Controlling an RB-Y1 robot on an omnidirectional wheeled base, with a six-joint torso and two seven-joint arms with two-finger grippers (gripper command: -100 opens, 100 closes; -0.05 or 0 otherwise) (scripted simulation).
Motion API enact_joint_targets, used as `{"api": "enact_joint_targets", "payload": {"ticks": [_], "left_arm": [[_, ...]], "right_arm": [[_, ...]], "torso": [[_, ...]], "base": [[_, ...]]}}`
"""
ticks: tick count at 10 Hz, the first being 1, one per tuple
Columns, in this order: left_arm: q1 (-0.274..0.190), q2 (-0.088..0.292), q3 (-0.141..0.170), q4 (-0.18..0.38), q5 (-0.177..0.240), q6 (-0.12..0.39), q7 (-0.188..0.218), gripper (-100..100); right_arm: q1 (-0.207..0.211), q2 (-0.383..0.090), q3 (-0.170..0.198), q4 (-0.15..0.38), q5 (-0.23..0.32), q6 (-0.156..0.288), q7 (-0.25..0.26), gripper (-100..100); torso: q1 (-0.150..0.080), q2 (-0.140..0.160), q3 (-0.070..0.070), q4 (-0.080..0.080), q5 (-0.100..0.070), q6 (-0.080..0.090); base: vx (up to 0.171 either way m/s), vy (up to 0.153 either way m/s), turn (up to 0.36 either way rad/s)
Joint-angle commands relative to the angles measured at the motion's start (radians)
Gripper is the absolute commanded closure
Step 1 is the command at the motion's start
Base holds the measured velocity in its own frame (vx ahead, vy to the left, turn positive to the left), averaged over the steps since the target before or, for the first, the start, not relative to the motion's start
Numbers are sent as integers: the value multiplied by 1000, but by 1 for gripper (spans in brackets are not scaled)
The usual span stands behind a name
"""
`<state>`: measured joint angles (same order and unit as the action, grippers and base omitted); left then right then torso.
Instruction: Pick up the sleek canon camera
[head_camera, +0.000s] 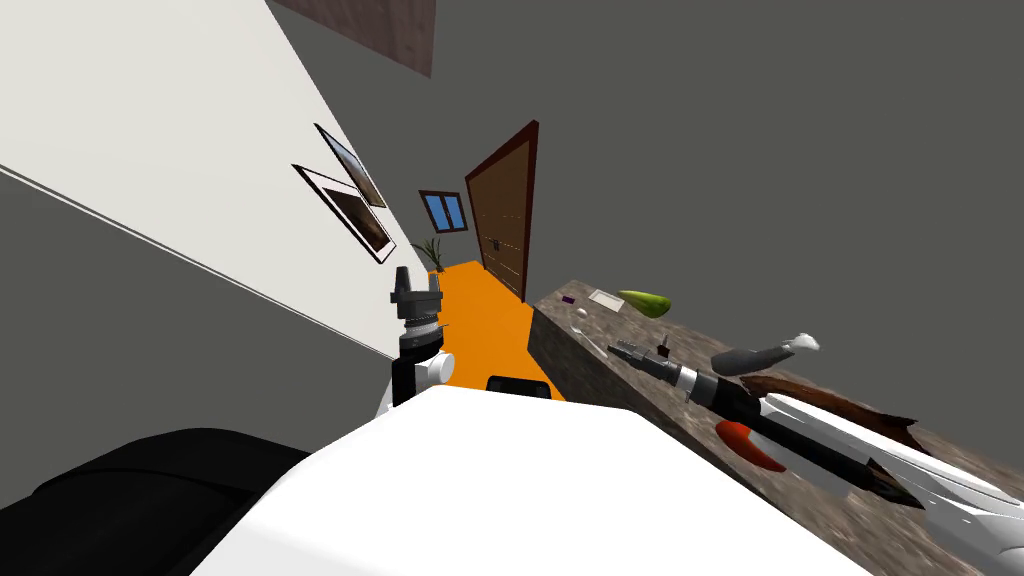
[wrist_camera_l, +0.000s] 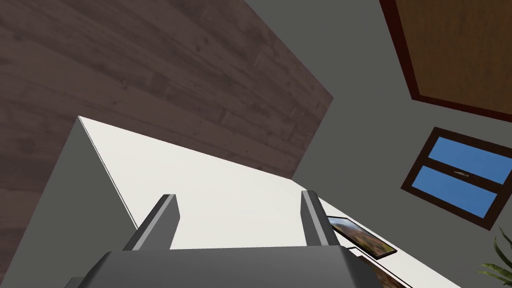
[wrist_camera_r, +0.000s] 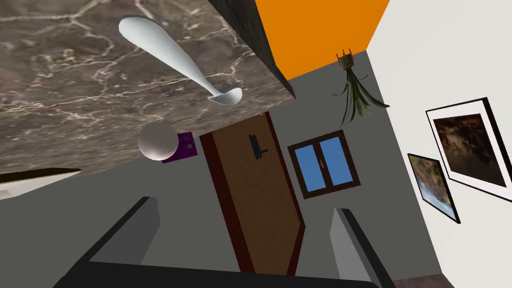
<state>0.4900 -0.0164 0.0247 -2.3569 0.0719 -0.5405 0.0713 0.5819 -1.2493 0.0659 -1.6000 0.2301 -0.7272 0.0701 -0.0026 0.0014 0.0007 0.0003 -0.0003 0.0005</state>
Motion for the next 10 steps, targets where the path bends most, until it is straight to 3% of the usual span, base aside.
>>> {"api": "enact_joint_targets", "payload": {"ticks": [1, 4, 5, 7, 10], "left_arm": [[0, 0, 0, 0, 0, 0, 0, 0], [0, 0, 0, 0, 0, 0, 0, 0], [0, 0, 0, 0, 0, 0, 0, 0], [0, 0, 0, 0, 0, 0, 0, 0], [0, 0, 0, 0, 0, 0, 0, 0]], "right_arm": [[-5, -38, 14, 36, 15, -14, 3, -100], [-3, -129, 64, 103, 73, -17, 8, -100], [-3, -140, 64, 103, 73, -17, 8, -100], [-1, -216, 119, 161, 132, -15, 12, -100], [0, -278, 148, 193, 161, -13, 14, -100]], "torso": [[0, 0, 0, 0, 0, 0], [0, 1, 1, 0, 0, 1], [-1, 1, 0, 0, 0, 0], [-1, 2, 1, 0, 0, 0], [-5, 4, 3, 1, -1, 1]], "base": [[-1, -44, 108], [-10, -53, 136], [-8, -56, 88], [-31, -86, 197], [-59, -101, 103]]}}
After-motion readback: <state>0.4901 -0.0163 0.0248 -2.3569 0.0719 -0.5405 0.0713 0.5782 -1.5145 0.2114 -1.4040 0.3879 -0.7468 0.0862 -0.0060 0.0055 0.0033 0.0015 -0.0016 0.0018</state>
